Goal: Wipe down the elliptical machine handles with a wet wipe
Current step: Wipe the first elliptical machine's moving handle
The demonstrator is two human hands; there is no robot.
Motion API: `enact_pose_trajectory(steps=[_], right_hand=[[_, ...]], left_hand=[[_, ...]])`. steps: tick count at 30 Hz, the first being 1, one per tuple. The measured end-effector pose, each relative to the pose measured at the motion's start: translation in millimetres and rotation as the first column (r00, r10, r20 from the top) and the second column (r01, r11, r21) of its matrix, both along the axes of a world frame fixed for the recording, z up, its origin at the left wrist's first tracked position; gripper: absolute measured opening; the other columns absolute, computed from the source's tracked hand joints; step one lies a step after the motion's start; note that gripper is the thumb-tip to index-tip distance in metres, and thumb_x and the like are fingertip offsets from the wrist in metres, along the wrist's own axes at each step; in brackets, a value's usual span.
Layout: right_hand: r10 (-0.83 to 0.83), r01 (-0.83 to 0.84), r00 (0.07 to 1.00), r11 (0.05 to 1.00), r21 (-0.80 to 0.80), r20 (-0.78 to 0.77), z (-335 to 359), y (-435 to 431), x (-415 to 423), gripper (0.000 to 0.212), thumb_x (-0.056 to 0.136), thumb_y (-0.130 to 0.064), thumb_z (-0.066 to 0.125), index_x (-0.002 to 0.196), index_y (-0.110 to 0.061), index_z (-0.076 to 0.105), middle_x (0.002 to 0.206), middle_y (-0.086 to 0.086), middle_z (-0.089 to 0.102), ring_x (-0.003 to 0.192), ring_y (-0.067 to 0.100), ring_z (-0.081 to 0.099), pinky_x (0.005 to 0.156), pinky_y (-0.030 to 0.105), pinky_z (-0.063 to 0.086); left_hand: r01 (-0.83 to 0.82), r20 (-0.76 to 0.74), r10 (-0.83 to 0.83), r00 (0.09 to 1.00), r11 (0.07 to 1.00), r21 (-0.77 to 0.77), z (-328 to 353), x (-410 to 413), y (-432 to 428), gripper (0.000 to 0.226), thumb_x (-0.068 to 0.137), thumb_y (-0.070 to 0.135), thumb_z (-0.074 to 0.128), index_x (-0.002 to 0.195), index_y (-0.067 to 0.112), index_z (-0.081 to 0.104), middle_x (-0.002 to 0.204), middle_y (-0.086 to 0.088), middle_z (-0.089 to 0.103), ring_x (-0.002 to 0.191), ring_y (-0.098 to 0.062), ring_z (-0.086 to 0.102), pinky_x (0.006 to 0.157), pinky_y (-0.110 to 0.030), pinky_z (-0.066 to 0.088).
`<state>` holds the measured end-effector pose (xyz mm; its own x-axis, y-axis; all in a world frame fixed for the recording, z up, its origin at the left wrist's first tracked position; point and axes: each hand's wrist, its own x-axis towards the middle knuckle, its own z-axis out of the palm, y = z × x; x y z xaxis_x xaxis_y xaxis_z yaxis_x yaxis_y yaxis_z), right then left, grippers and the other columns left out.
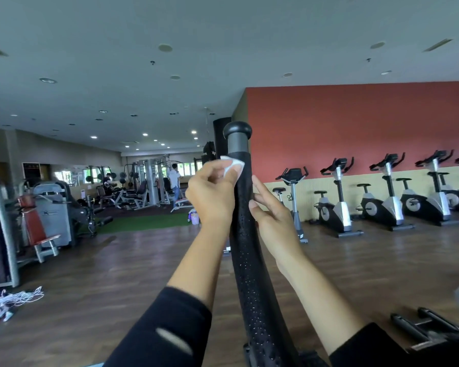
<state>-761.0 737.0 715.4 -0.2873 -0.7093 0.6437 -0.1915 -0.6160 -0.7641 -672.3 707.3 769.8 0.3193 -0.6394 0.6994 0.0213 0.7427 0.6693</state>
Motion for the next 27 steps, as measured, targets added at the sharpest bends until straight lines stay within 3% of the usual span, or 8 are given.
enact_pose_trajectory(steps=[5,8,11,14,18,21,23,27], right_hand=[[0.008,-0.008,1.0,1.0,0.009,-0.018,-2,-2,-4,0.047,0.096,-0.016,0.054,0.131,-0.048,0.05,0.124,-0.01,0.063,0.101,-0.009,0.057,0.089,0.01,0.039],[0.008,-0.007,1.0,1.0,0.009,-0.018,-1,-3,-5,0.048,0.096,-0.017,0.056,0.131,-0.048,0.05,0.118,-0.01,0.065,0.095,0.001,0.061,0.082,0.005,0.041],[-0.005,0.005,1.0,1.0,0.012,-0.012,-1,-1,-5,0.047,0.096,-0.017,0.056,0.132,-0.047,0.05,0.112,-0.005,0.066,0.09,0.015,0.058,0.072,-0.002,0.038],[-0.001,0.001,1.0,1.0,0.01,-0.014,0,2,-5,0.046,0.096,-0.017,0.055,0.133,-0.045,0.05,0.112,-0.003,0.065,0.08,0.002,0.056,0.069,-0.004,0.036],[0.004,-0.004,1.0,1.0,0.004,-0.024,-2,-1,-7,0.047,0.096,-0.017,0.056,0.133,-0.045,0.05,0.112,-0.002,0.065,0.092,0.018,0.058,0.07,-0.003,0.037],[0.009,-0.009,0.999,1.0,0.005,-0.04,-2,-3,-9,0.047,0.096,-0.016,0.056,0.133,-0.045,0.049,0.111,-0.001,0.064,0.099,0.017,0.056,0.071,-0.002,0.039],[0.03,-0.031,0.999,0.999,-0.009,-0.039,0,-2,-9,0.048,0.096,-0.012,0.055,0.134,-0.041,0.05,0.105,-0.003,0.062,0.086,0.015,0.056,0.071,-0.001,0.039],[0.069,-0.07,0.997,0.997,-0.037,-0.02,2,-10,-12,0.048,0.097,-0.01,0.052,0.135,-0.038,0.051,0.09,-0.007,0.054,0.08,0.01,0.05,0.078,0.021,0.044]], left_hand=[[0.163,-0.143,-0.148,0.979,0.982,0.097,2,-3,-9,0.016,0.077,0.018,0.079,0.088,0.025,0.071,0.069,0.007,0.067,0.067,-0.008,0.063,0.076,-0.024,0.054],[0.281,-0.224,-0.241,0.944,0.945,0.166,-24,0,-5,0.02,0.076,0.016,0.08,0.094,0.019,0.073,0.079,0.001,0.073,0.08,-0.016,0.071,0.087,-0.035,0.056],[0.378,-0.292,-0.304,0.907,0.894,0.241,-8,1,-7,0.018,0.077,0.013,0.079,0.093,0.016,0.073,0.088,-0.007,0.075,0.087,-0.025,0.072,0.087,-0.04,0.057],[0.433,-0.313,-0.354,0.882,0.869,0.239,18,0,-11,0.017,0.079,0.012,0.078,0.095,0.015,0.072,0.093,-0.009,0.074,0.089,-0.028,0.072,0.082,-0.04,0.058],[0.414,-0.277,-0.349,0.895,0.881,0.228,-5,0,-9,0.02,0.078,0.015,0.079,0.098,0.015,0.073,0.091,-0.004,0.075,0.088,-0.024,0.072,0.085,-0.04,0.057],[0.392,-0.256,-0.33,0.909,0.884,0.253,-25,4,-6,0.02,0.074,0.017,0.083,0.091,0.017,0.073,0.091,-0.006,0.075,0.091,-0.025,0.072,0.092,-0.044,0.054],[0.343,-0.247,-0.284,0.926,0.908,0.241,-18,3,-6,0.015,0.074,0.015,0.082,0.084,0.019,0.072,0.088,-0.006,0.074,0.087,-0.023,0.071,0.09,-0.04,0.055],[0.002,-0.011,-0.001,1.0,0.997,0.083,15,-3,-1,0.014,0.077,0.021,0.079,0.088,0.019,0.071,0.073,0.016,0.063,0.066,0.005,0.058,0.063,-0.002,0.043]])
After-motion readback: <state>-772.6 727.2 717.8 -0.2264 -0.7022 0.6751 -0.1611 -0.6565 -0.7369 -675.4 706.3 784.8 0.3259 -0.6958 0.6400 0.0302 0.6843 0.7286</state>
